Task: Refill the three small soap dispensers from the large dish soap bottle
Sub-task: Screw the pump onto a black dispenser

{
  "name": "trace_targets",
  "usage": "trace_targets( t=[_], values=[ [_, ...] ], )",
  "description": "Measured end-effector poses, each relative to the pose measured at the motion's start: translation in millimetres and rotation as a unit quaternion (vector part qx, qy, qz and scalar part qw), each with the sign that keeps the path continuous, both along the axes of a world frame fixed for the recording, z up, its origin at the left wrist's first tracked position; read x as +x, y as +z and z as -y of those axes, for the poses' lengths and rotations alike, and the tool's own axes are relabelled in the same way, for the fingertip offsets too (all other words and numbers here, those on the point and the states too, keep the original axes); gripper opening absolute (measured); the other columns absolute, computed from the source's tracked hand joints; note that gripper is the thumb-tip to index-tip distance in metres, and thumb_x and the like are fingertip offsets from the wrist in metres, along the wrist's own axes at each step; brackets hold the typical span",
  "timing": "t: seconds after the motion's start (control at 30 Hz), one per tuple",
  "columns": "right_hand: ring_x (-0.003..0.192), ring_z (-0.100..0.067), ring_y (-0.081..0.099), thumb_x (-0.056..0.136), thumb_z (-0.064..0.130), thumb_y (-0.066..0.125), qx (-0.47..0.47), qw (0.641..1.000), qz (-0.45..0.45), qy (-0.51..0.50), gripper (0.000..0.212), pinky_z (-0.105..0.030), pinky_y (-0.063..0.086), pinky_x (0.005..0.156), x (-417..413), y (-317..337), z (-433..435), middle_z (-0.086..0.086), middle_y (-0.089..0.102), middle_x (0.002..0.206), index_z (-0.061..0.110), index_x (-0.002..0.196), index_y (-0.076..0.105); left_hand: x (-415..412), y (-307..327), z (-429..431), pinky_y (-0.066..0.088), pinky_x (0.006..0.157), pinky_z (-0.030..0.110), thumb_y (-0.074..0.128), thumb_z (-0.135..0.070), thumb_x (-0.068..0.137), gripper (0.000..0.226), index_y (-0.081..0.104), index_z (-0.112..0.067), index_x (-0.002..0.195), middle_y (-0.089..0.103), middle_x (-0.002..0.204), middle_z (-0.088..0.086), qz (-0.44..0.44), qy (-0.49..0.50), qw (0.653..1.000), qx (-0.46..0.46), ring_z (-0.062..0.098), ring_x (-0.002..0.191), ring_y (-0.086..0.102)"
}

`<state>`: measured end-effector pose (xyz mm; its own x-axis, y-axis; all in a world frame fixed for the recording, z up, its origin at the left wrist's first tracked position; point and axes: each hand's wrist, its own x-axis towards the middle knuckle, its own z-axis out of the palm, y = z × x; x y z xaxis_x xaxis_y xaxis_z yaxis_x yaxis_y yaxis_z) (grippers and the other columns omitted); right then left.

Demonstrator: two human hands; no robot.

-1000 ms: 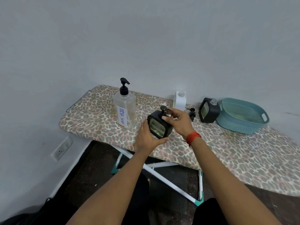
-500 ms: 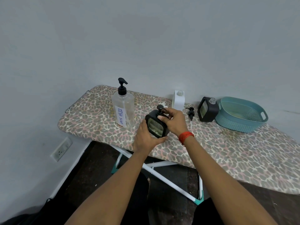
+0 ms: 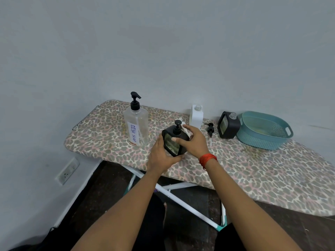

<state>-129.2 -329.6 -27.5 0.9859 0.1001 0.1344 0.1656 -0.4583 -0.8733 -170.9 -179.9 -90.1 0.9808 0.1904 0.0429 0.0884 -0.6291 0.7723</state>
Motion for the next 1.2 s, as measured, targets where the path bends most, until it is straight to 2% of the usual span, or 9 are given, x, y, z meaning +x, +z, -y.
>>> trace_targets(
  t=[0.13, 0.23, 0.4, 0.5, 0.63, 0.73, 0.9, 1.03, 1.2],
  values=[
    [0.103, -0.011, 0.064, 0.073, 0.051, 0.082, -0.042, 0.998, -0.007, 0.052, 0.059, -0.035, 0.053, 0.094, -2, 1, 5, 0.005, 0.07, 0.117, 0.022, 0.122, 0.068, -1, 1, -3, 0.045, 0.11, 0.047, 0.082, -0.07, 0.06, 0.126, 0.016, -0.031, 0.159, 0.045, 0.153, -0.004, 0.018, -0.016, 1.0, -0.008, 0.021, 0.138, 0.046],
    [0.098, -0.006, 0.062, 0.077, 0.048, 0.08, 0.006, 0.999, 0.043, 0.002, 0.061, -0.016, 0.048, 0.083, -6, 4, 2, 0.01, 0.067, 0.12, 0.021, 0.129, 0.064, -1, 2, -5, 0.046, 0.108, 0.047, 0.084, -0.064, 0.061, 0.121, 0.021, -0.031, 0.158, 0.05, 0.148, -0.005, 0.016, -0.024, 0.999, -0.018, 0.019, 0.134, 0.049],
    [0.079, 0.002, 0.061, 0.078, 0.053, 0.077, 0.036, 0.989, 0.137, -0.035, 0.046, -0.011, 0.049, 0.074, -3, 22, -9, 0.027, 0.069, 0.096, 0.031, 0.118, 0.07, 0, 2, -6, 0.043, 0.113, 0.048, 0.084, -0.061, 0.064, 0.122, 0.018, -0.028, 0.16, 0.046, 0.154, -0.004, 0.009, -0.03, 0.999, -0.017, 0.02, 0.14, 0.045],
    [0.077, 0.004, 0.061, 0.082, 0.048, 0.074, -0.017, 0.987, 0.161, -0.023, 0.034, -0.011, 0.048, 0.072, 1, 24, -11, 0.023, 0.07, 0.091, 0.03, 0.112, 0.074, -1, 2, -6, 0.042, 0.113, 0.048, 0.084, -0.062, 0.063, 0.122, 0.018, -0.028, 0.16, 0.045, 0.155, -0.003, 0.009, -0.029, 0.999, -0.016, 0.02, 0.141, 0.044],
    [0.074, 0.005, 0.061, 0.085, 0.037, 0.074, 0.001, 0.99, 0.139, -0.028, 0.032, -0.008, 0.046, 0.071, 5, 22, -7, 0.022, 0.07, 0.092, 0.026, 0.114, 0.075, -2, 4, -5, 0.041, 0.115, 0.048, 0.083, -0.064, 0.063, 0.122, 0.018, -0.027, 0.161, 0.042, 0.158, -0.003, 0.006, -0.027, 1.0, -0.013, 0.021, 0.144, 0.041],
    [0.078, 0.005, 0.063, 0.083, 0.04, 0.076, 0.022, 0.992, 0.125, -0.006, 0.038, -0.016, 0.05, 0.075, 2, 24, -5, 0.02, 0.071, 0.101, 0.028, 0.119, 0.072, -2, 4, -6, 0.04, 0.115, 0.05, 0.081, -0.064, 0.063, 0.122, 0.019, -0.026, 0.161, 0.04, 0.159, -0.002, 0.001, -0.03, 0.999, -0.012, 0.021, 0.145, 0.04],
    [0.09, 0.0, 0.06, 0.076, 0.055, 0.078, -0.018, 0.998, 0.057, -0.009, 0.07, -0.011, 0.043, 0.074, -9, 12, 3, 0.022, 0.058, 0.116, 0.026, 0.137, 0.056, -1, 3, -6, 0.042, 0.113, 0.049, 0.081, -0.065, 0.064, 0.12, 0.021, -0.026, 0.16, 0.045, 0.155, -0.002, 0.004, -0.031, 0.999, -0.001, 0.021, 0.142, 0.044],
    [0.079, -0.008, 0.068, 0.081, 0.047, 0.074, -0.056, 0.998, 0.003, 0.028, 0.032, -0.025, 0.053, 0.067, -14, -4, 3, 0.012, 0.072, 0.089, 0.023, 0.103, 0.072, 0, 1, -6, 0.044, 0.111, 0.048, 0.082, -0.064, 0.064, 0.118, 0.024, -0.024, 0.159, 0.048, 0.152, -0.001, 0.007, -0.035, 0.999, 0.006, 0.022, 0.139, 0.046],
    [0.065, -0.007, 0.064, 0.07, 0.046, 0.079, -0.1, 0.995, -0.011, 0.011, 0.028, -0.02, 0.046, 0.055, -7, -2, -1, 0.009, 0.067, 0.071, 0.024, 0.081, 0.067, 0, 0, -6, 0.045, 0.11, 0.048, 0.084, -0.061, 0.065, 0.115, 0.027, -0.024, 0.158, 0.048, 0.152, 0.001, 0.015, -0.037, 0.999, -0.004, 0.023, 0.138, 0.047]
  ],
)
